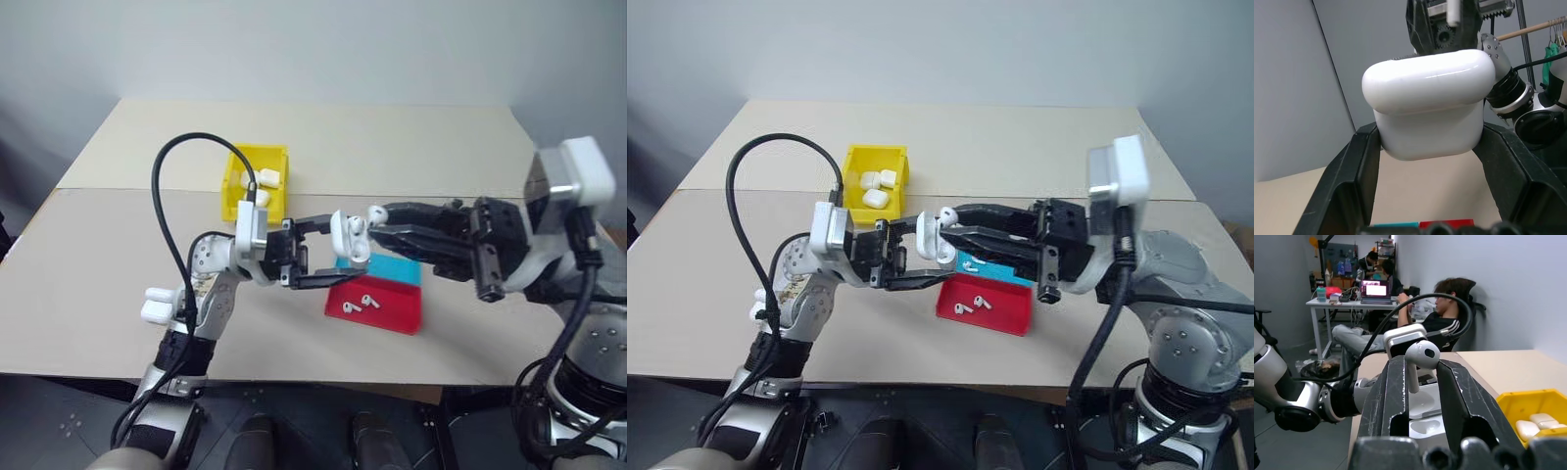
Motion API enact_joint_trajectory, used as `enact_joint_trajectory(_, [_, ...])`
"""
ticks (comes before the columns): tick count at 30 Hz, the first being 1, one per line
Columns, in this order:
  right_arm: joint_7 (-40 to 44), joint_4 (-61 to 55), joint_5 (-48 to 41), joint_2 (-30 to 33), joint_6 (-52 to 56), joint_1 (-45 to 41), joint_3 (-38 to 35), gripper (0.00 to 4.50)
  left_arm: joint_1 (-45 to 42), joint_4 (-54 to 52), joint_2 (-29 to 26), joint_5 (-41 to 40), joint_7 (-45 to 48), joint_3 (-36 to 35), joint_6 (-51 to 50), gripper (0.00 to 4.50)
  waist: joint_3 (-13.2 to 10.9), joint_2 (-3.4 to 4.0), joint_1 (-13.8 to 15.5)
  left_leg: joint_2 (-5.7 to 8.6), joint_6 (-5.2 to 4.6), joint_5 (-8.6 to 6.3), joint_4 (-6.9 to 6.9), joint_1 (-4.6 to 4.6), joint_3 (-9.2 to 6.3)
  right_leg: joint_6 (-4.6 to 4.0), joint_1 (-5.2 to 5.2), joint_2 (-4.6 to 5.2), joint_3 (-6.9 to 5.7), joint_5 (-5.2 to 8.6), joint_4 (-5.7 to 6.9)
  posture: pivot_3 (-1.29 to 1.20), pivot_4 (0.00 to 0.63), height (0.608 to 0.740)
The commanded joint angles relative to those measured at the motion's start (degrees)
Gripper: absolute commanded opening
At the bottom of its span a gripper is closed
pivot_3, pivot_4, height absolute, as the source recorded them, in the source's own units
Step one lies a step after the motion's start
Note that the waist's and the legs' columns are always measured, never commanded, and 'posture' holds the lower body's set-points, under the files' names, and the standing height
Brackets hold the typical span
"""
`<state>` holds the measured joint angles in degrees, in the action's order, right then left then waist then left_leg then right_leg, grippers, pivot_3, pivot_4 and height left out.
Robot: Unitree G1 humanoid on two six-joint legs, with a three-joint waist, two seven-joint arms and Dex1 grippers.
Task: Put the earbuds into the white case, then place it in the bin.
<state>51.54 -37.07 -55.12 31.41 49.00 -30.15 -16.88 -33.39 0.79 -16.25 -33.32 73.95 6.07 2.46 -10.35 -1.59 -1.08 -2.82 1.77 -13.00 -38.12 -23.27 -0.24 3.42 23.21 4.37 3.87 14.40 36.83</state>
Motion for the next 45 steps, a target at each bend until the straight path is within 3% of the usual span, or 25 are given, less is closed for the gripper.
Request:
enact_joint_trajectory(1, [-0.6,-0.7,0.7,1.1,-3.4,0.8,2.2,0.87,-1.1,-1.0,0.2,0.1,0.2,-0.4,0.5,2.76,0.0,0.00,0.0,0.00,0.00,0.00,0.00,-0.01,0.00,0.00,0.00,0.00,0.00,0.00,-0.01,0.00,0.150,0.740])
enact_joint_trajectory(32, [0.5,0.4,6.5,6.2,-14.1,6.0,8.3,0.87,0.1,-2.0,0.4,1.7,-0.1,-0.2,1.5,2.76,0.0,-0.01,0.2,0.00,0.00,0.00,0.00,0.00,0.00,0.00,0.00,0.00,0.00,0.00,-0.02,0.00,0.150,0.740])
enact_joint_trajectory(34, [0.7,0.1,7.5,6.5,-14.9,6.3,8.8,1.40,0.0,-1.9,0.3,1.7,-0.1,-0.3,1.4,2.76,0.0,-0.01,0.2,0.00,0.00,0.00,0.00,0.00,0.00,0.00,0.00,0.00,0.00,0.00,-0.02,0.00,0.150,0.740])
enact_joint_trajectory(45, [1.1,0.4,9.6,7.6,-17.4,7.2,9.9,1.40,-0.1,-1.8,0.3,1.9,0.0,-0.4,1.3,2.76,0.0,-0.01,0.2,0.00,0.00,0.00,0.00,0.00,0.00,0.00,0.00,0.00,0.00,0.00,-0.02,0.00,0.150,0.740])
